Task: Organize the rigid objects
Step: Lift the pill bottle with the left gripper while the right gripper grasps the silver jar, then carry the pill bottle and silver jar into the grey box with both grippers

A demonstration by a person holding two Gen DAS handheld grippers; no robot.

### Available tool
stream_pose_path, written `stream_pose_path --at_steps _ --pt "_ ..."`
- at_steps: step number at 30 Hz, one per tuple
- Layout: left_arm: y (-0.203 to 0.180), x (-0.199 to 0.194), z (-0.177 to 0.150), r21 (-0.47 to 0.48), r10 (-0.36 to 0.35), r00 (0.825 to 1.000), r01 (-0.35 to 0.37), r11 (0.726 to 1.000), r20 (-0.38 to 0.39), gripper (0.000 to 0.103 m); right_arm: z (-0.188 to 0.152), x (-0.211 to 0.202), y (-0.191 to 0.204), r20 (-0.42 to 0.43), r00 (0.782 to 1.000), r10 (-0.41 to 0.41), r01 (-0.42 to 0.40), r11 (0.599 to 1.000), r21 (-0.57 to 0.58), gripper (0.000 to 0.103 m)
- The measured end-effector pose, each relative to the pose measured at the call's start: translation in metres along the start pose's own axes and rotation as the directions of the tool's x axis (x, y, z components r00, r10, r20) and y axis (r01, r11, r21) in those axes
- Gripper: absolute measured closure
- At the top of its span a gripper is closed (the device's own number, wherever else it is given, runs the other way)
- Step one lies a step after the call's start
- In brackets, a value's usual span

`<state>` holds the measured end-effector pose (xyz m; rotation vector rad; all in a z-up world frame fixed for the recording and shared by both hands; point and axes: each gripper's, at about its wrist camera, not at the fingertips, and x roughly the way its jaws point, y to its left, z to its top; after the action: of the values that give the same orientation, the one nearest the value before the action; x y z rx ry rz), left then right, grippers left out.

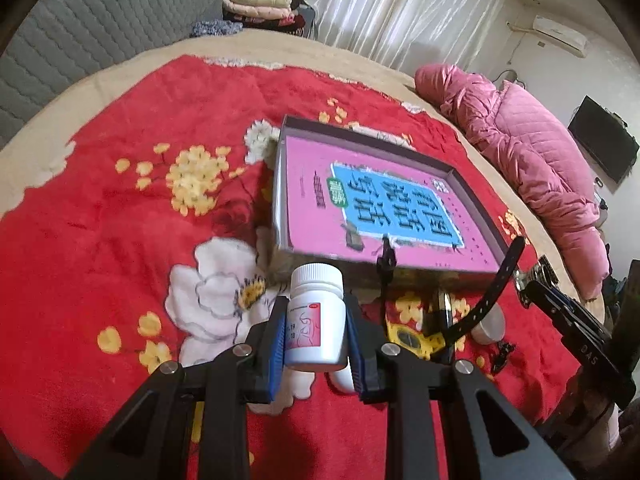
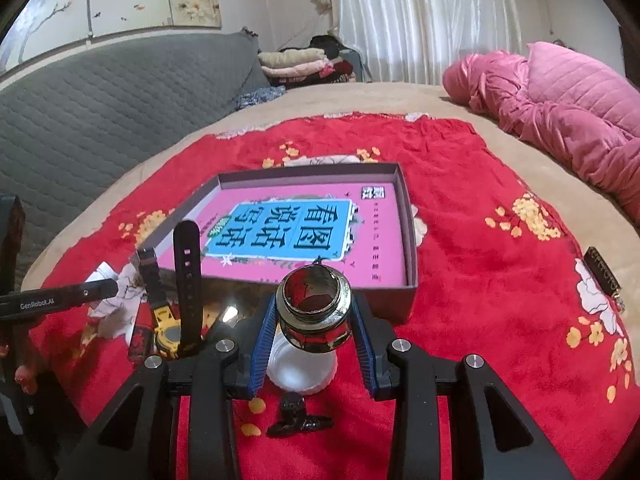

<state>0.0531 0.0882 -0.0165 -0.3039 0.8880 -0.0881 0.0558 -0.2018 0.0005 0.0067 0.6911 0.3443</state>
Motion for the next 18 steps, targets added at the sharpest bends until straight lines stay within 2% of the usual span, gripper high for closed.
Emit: stream_pose_path --at_steps 10,18 --pt "-0.017 0.002 0.022 0.048 0.027 0.998 -0.03 0.998 0.063 0.076 0.011 -0.007 0.008 0.071 0.997 -0.005 0.011 0.997 -0.079 0.065" --pt "-0.018 0.019 0.045 0.046 0.053 0.996 -0.056 0.997 0.073 0.076 0.017 -0.003 0.002 0.087 0.996 0.002 0.004 0.998 -0.067 0.065"
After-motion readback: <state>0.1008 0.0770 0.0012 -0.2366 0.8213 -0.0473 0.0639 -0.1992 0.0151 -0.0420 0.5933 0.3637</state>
